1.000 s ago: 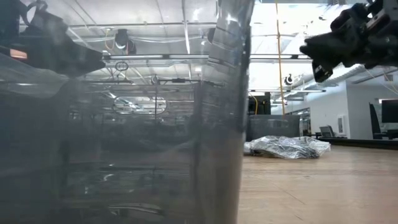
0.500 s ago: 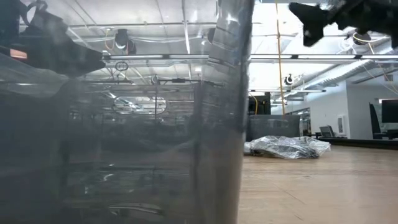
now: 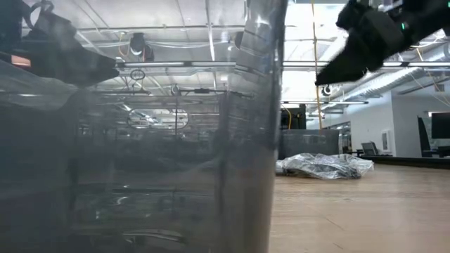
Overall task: Pick & Place Travel size toiletries
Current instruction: Put the right toothpaste into the top right black bin
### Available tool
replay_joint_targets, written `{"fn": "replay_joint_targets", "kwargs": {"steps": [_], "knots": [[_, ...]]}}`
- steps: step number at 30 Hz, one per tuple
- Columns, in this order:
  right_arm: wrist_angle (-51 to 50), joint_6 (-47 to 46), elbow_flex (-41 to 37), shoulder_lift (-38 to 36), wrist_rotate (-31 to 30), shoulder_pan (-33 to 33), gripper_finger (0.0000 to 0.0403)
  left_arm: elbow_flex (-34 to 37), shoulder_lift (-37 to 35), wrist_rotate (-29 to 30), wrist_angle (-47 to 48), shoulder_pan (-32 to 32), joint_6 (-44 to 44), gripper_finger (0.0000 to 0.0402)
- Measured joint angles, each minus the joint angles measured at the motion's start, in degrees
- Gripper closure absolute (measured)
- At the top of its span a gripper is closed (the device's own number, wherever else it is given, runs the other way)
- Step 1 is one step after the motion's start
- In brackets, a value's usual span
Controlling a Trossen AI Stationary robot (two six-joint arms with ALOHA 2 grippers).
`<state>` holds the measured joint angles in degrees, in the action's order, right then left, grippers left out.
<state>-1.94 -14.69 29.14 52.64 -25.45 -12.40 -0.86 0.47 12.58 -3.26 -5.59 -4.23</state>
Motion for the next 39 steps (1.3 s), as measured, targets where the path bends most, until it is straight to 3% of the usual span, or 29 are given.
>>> {"fn": "replay_joint_targets", "kwargs": {"steps": [15, 27, 39], "knots": [[0.02, -11.23, -8.1, 6.81, 1.79, 1.96, 0.0149, 0.0, 0.0, 0.0, 0.01, -0.01, 0.0, 0.0091], [6.43, -8.2, -8.01, 17.61, 13.48, 9.98, 0.0149, 0.0, 0.0, 0.0, 0.02, 0.01, 0.0, 0.0091], [7.03, -5.61, -7.86, 21.96, 13.12, 10.23, 0.0149, 0.0, 0.0, 0.0, 0.0, 0.01, 0.0, 0.0091]]}}
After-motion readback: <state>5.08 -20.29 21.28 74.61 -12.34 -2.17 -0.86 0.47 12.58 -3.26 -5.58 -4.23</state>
